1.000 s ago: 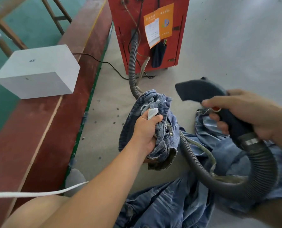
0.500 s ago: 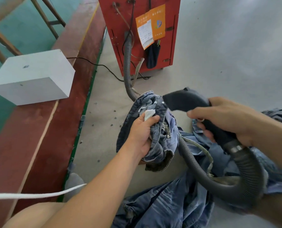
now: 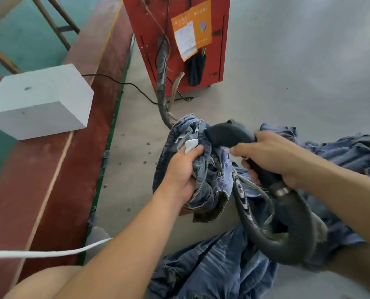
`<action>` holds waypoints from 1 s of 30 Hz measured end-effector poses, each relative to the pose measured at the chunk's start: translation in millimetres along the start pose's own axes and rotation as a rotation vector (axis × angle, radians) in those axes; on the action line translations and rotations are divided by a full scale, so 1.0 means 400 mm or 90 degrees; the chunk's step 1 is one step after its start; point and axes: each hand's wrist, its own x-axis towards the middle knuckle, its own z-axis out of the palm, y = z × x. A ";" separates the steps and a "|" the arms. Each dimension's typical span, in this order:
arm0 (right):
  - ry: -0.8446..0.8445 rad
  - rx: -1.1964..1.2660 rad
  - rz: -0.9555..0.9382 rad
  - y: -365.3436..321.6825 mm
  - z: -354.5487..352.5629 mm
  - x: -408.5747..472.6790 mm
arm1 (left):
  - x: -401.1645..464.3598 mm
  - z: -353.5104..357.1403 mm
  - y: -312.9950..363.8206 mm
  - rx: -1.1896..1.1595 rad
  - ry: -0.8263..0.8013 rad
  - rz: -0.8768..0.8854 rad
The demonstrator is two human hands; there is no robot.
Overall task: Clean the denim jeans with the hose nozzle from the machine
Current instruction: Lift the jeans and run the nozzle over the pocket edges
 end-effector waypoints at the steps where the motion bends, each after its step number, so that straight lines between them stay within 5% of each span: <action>1: 0.027 0.028 -0.002 -0.008 -0.003 0.012 | -0.002 -0.001 -0.004 0.004 0.002 -0.004; 4: 0.040 0.054 -0.022 -0.017 -0.036 0.014 | 0.001 -0.006 -0.003 0.005 0.013 0.005; 9: -0.036 -0.164 -0.043 0.012 0.000 -0.041 | 0.012 -0.001 0.000 -0.013 0.026 0.015; 15: 0.054 0.032 -0.033 -0.016 -0.009 0.010 | -0.003 -0.002 -0.011 -0.004 -0.015 -0.005; 21: -0.027 -0.171 -0.059 0.023 0.009 -0.051 | 0.002 -0.002 0.003 -0.031 0.000 0.001; 27: 0.040 0.156 -0.001 -0.014 -0.030 0.041 | -0.019 -0.005 -0.009 0.002 -0.047 -0.030; 30: -0.052 0.212 0.037 0.001 -0.061 0.034 | -0.020 -0.011 -0.003 -0.028 -0.049 -0.035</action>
